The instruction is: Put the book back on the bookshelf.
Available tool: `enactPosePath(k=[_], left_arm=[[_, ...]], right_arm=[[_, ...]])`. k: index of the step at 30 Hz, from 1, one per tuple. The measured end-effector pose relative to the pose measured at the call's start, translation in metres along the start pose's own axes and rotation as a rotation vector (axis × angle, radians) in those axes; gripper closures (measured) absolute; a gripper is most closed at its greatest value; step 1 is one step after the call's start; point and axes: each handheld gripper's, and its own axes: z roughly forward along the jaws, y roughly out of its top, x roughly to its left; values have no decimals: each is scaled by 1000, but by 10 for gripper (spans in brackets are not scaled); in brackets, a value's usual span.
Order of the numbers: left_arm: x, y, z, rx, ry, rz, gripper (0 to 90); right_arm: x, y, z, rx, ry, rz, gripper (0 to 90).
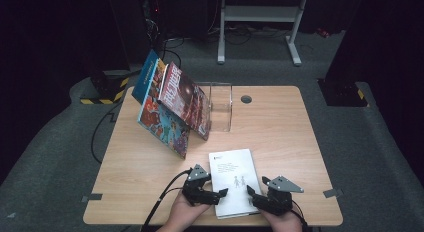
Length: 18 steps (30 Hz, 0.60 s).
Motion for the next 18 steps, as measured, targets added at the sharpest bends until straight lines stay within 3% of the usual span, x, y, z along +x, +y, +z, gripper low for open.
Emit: enactPosePath(k=[18], left_arm=[[-1, -1, 3, 0, -15, -6, 133]], right_arm=[[1, -1, 3, -5, 23, 23, 311]])
